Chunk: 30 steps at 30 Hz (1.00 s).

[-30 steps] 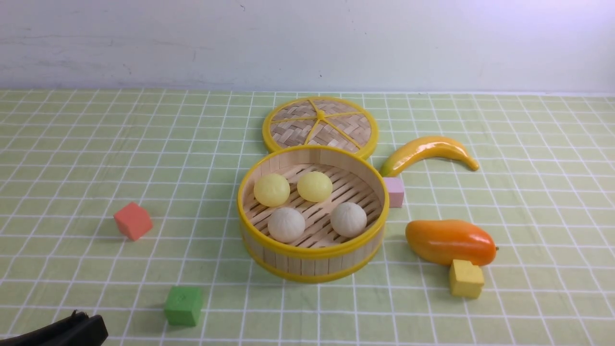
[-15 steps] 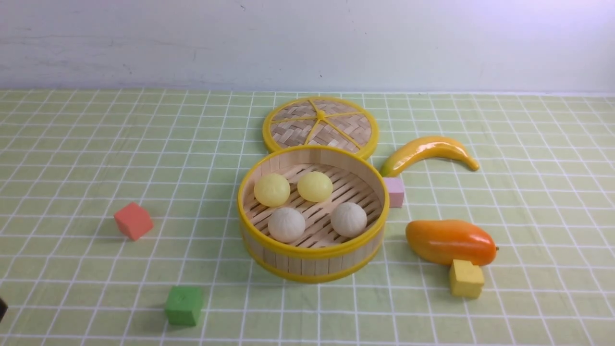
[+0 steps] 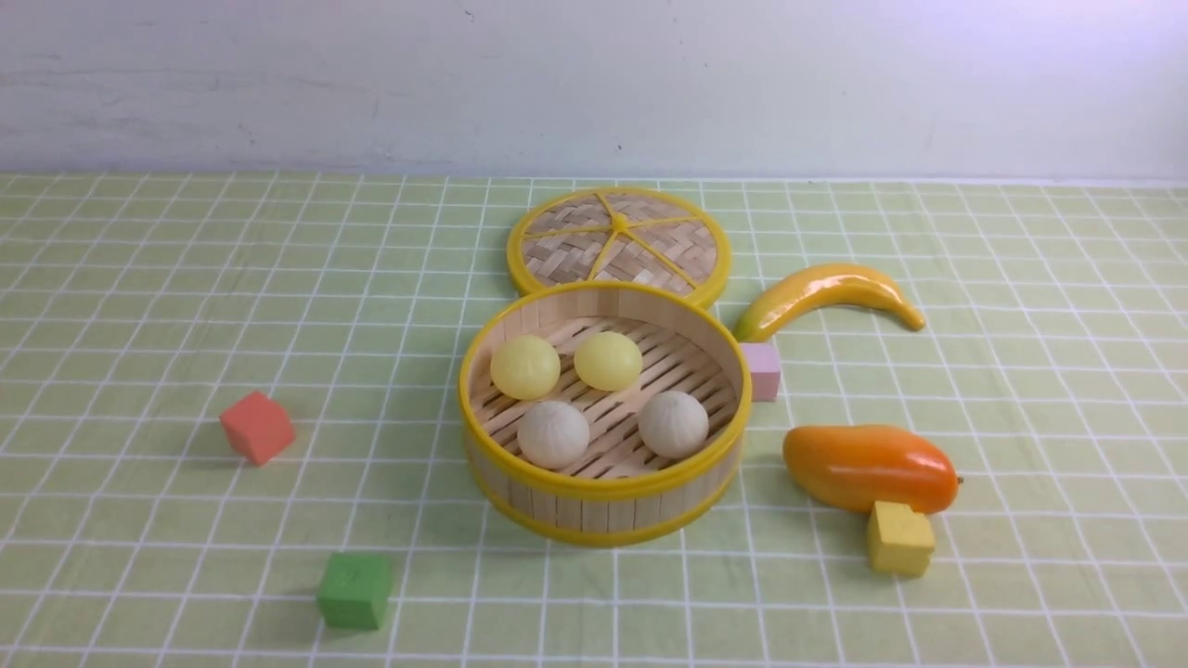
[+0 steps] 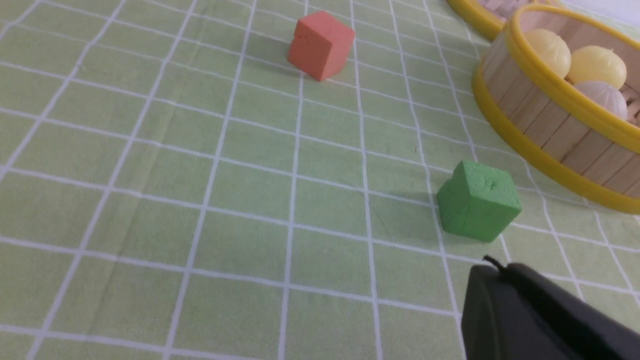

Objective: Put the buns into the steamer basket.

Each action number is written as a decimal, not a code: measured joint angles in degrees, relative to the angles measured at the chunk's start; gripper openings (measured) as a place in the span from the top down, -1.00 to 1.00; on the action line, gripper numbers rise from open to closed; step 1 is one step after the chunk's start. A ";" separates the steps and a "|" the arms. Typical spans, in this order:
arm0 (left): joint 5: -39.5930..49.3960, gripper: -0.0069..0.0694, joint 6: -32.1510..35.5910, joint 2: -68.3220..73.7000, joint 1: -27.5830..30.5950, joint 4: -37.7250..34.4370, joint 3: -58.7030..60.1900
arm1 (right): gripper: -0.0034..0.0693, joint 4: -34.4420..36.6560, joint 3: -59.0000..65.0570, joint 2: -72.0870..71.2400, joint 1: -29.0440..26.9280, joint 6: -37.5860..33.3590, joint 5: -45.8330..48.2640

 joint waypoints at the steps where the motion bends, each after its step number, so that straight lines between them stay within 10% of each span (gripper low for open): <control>1: 0.00 0.85 0.01 0.00 0.00 -0.07 0.00 | 0.79 0.00 0.00 0.00 0.02 0.00 0.00; 30: 0.04 0.85 -0.06 0.00 0.00 -0.18 0.00 | 0.68 0.00 0.00 0.00 0.02 0.00 0.00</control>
